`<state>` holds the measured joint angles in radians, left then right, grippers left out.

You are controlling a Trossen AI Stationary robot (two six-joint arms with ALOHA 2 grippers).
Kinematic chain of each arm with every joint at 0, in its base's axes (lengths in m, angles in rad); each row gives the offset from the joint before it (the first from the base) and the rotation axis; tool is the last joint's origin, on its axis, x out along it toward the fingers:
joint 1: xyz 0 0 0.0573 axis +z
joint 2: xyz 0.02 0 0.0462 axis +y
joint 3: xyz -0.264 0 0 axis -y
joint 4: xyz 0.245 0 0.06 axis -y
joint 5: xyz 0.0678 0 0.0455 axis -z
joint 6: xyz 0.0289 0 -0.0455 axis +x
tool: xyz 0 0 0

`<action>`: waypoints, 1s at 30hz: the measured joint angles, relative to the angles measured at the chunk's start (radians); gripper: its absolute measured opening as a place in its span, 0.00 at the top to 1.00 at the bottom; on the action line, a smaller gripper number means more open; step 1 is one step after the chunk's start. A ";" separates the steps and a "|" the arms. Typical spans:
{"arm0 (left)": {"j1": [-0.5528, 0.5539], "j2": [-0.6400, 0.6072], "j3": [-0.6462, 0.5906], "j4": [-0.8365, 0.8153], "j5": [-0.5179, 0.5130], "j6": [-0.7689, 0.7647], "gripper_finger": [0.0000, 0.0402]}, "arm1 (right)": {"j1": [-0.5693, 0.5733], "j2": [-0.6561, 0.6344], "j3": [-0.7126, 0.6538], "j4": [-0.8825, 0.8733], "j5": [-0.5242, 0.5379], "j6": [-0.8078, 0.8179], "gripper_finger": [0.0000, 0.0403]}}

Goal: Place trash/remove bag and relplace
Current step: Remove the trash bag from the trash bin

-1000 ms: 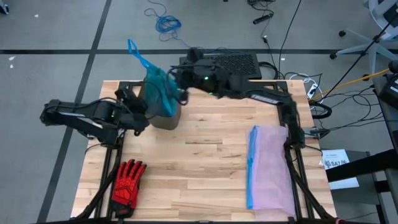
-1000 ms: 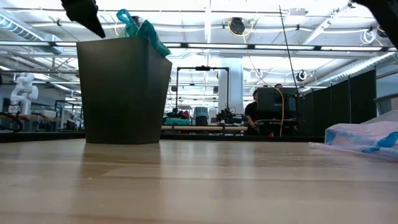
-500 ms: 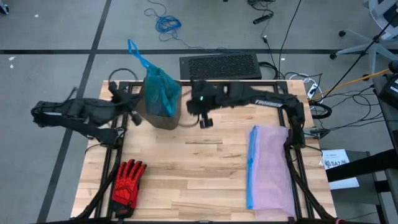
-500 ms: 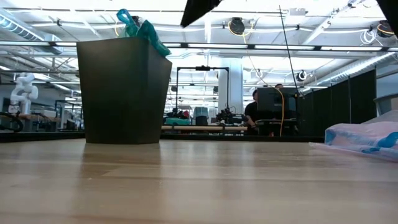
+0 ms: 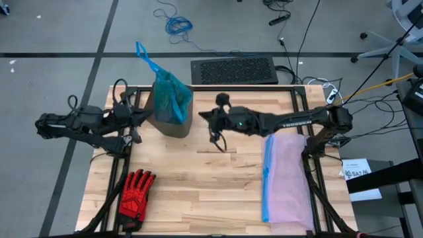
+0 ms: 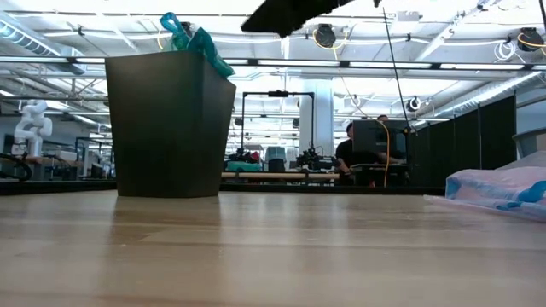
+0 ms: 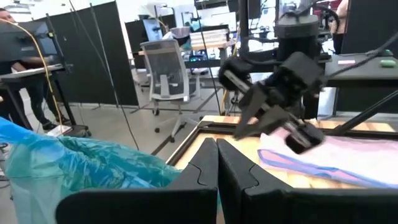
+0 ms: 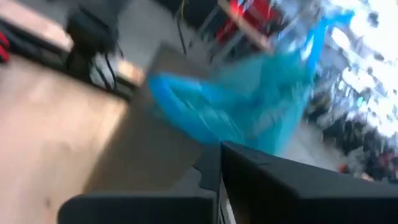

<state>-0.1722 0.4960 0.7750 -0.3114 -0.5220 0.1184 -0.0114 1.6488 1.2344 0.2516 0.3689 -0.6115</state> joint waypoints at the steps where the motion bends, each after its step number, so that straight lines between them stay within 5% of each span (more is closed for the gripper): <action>1: 0.000 0.007 0.000 0.002 0.000 0.000 1.00 | 0.006 0.006 -0.016 0.054 -0.001 -0.009 0.97; 12: 0.000 0.110 0.000 0.004 0.003 -0.034 1.00 | 0.023 0.180 -0.029 0.345 0.118 -0.136 0.58; 16: 0.000 0.145 0.000 0.008 -0.003 -0.034 1.00 | 0.023 0.215 -0.029 0.470 0.092 -0.111 0.52; 23: 0.001 0.171 0.000 0.036 -0.036 -0.007 1.00 | -0.011 0.269 0.062 0.413 -0.062 -0.038 0.72; 30: 0.001 0.171 0.001 0.039 -0.049 -0.004 1.00 | -0.029 0.316 0.143 0.314 -0.057 -0.010 0.97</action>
<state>-0.1715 0.6668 0.7757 -0.2720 -0.5713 0.1148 -0.0406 1.9648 1.3769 0.5656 0.3115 -0.6216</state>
